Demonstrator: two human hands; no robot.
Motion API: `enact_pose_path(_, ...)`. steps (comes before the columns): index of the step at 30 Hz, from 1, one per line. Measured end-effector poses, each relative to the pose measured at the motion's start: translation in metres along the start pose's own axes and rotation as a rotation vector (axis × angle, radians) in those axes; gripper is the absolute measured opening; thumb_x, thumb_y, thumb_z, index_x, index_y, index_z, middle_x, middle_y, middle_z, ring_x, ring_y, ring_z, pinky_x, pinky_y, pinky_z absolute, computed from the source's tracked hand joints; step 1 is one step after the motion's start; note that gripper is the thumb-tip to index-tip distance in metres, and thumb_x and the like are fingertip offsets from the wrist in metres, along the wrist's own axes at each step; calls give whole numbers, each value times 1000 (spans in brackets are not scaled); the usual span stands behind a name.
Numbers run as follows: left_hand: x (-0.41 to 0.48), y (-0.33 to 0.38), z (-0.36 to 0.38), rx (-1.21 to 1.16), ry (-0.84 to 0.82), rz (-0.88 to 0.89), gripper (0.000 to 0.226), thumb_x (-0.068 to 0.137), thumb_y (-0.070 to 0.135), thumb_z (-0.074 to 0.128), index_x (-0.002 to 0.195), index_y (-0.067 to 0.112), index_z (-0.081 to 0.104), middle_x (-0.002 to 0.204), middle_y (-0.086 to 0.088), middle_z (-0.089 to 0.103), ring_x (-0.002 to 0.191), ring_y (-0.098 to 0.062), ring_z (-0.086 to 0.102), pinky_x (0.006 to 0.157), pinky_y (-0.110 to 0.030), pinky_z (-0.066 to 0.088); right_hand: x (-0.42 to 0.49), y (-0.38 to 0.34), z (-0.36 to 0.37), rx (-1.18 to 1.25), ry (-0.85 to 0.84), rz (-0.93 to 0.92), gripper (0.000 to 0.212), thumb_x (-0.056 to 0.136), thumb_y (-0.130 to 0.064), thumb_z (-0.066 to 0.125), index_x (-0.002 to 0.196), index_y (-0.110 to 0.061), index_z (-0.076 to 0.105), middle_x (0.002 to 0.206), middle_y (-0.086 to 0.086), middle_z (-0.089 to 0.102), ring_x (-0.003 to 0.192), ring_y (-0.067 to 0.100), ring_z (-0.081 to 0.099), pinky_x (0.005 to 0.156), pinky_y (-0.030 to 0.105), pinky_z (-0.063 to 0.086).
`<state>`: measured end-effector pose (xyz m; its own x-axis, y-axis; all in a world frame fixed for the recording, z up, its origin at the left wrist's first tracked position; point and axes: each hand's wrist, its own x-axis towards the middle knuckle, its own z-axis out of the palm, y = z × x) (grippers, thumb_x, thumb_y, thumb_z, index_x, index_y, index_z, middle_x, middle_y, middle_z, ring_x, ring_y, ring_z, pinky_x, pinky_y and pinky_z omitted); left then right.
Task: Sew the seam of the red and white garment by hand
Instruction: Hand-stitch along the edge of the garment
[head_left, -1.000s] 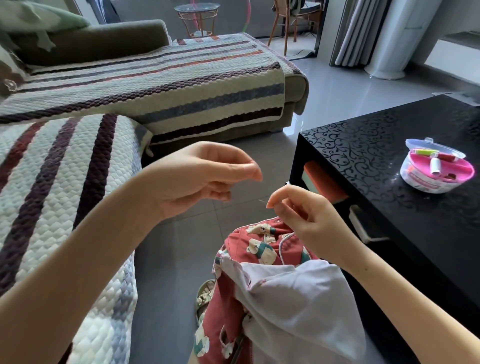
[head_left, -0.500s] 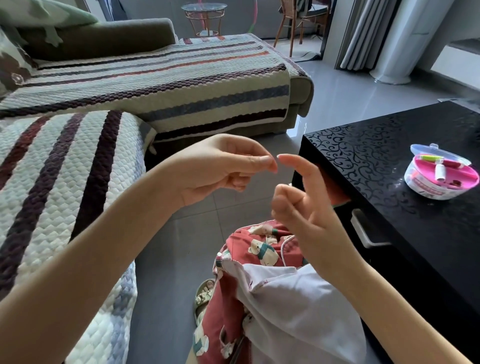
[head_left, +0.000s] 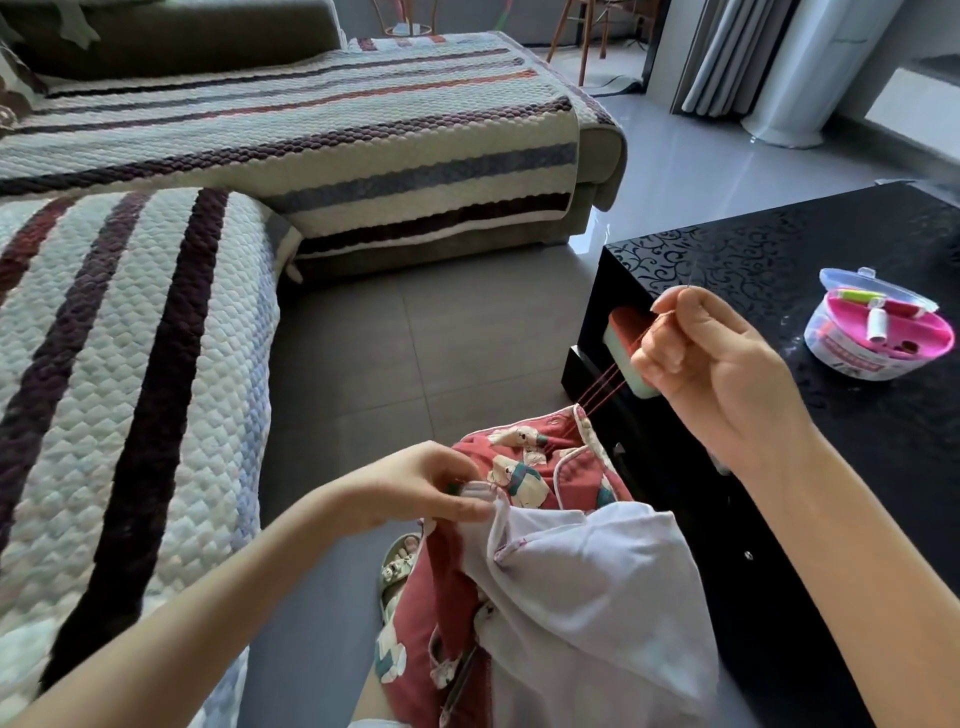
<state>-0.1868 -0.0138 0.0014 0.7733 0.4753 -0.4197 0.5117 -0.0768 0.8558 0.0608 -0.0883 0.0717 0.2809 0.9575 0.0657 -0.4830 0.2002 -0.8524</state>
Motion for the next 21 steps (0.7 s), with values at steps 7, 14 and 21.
enact_pose_path(7, -12, -6, 3, -568, -20, 42, 14, 74, 14, 71, 71, 1, 67, 66, -5, 59, 59, -11, 59, 57, -18, 48, 32, 41, -76, -179, 401, 375, 24, 103, -20, 39, 86, -13, 55, 79, 10, 69, 71, 20, 68, 64, 31, 59)
enact_pose_path(14, -33, -7, -4, -642, -5, 53, 39, 51, 27, 88, 72, 1, 70, 66, -9, 65, 63, -18, 65, 61, -22, 51, 43, 78, -156, 150, 950, 452, 37, 103, -8, 32, 68, -11, 45, 38, -2, 48, 30, 7, 44, 32, 15, 38)
enact_pose_path(21, -40, 10, 4, -631, 94, 98, 47, 38, 43, 95, 66, 10, 75, 66, -4, 68, 61, -12, 65, 60, -19, 52, 13, 65, -30, -766, 273, 158, 18, 93, -2, 52, 83, -10, 65, 49, -15, 53, 44, -4, 48, 43, 8, 35)
